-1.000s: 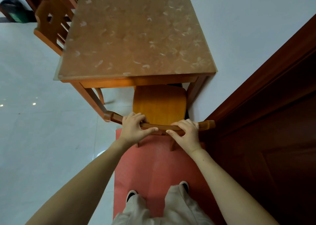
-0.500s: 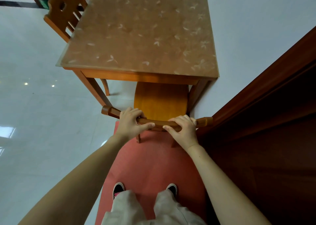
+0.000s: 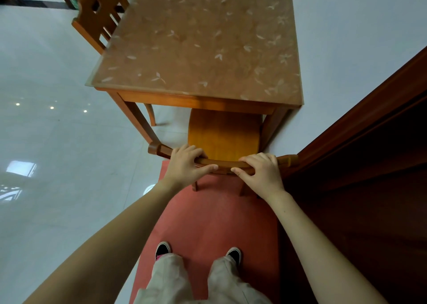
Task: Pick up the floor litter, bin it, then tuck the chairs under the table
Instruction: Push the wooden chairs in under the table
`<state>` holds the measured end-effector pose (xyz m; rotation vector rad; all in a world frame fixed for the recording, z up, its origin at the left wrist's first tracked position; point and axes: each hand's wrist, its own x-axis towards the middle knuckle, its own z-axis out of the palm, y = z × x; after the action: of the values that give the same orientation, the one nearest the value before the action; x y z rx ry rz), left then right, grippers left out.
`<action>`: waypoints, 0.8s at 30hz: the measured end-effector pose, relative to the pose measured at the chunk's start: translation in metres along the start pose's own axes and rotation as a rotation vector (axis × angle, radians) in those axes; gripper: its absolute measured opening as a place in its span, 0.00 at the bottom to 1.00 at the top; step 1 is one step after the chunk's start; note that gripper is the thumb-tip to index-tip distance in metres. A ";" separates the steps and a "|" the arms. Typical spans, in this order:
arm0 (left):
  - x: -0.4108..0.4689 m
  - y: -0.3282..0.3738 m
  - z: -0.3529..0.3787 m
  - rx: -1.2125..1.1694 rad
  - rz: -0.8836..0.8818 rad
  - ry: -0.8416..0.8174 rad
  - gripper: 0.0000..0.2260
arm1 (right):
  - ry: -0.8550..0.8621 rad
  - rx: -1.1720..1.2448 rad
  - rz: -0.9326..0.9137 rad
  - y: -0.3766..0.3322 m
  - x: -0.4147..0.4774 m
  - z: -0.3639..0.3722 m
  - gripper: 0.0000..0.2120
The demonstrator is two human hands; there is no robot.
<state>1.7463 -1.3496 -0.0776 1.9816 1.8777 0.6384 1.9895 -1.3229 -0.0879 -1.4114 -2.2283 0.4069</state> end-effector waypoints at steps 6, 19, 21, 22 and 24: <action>0.000 -0.011 -0.001 -0.074 -0.056 0.088 0.23 | -0.031 0.084 0.044 0.008 0.007 -0.003 0.21; 0.029 -0.046 -0.015 -0.090 -0.024 0.048 0.26 | 0.063 0.035 0.055 -0.014 0.025 0.015 0.19; 0.038 -0.052 -0.021 -0.084 -0.023 0.038 0.27 | 0.073 0.028 0.068 -0.020 0.033 0.017 0.19; 0.041 -0.053 -0.022 -0.083 -0.019 0.039 0.27 | 0.073 0.026 0.071 -0.021 0.037 0.017 0.19; 0.046 -0.052 -0.022 -0.083 -0.017 0.043 0.27 | 0.069 0.022 0.068 -0.019 0.042 0.016 0.19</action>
<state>1.6921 -1.3011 -0.0822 1.9130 1.8589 0.7473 1.9514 -1.2930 -0.0826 -1.4705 -2.1192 0.3985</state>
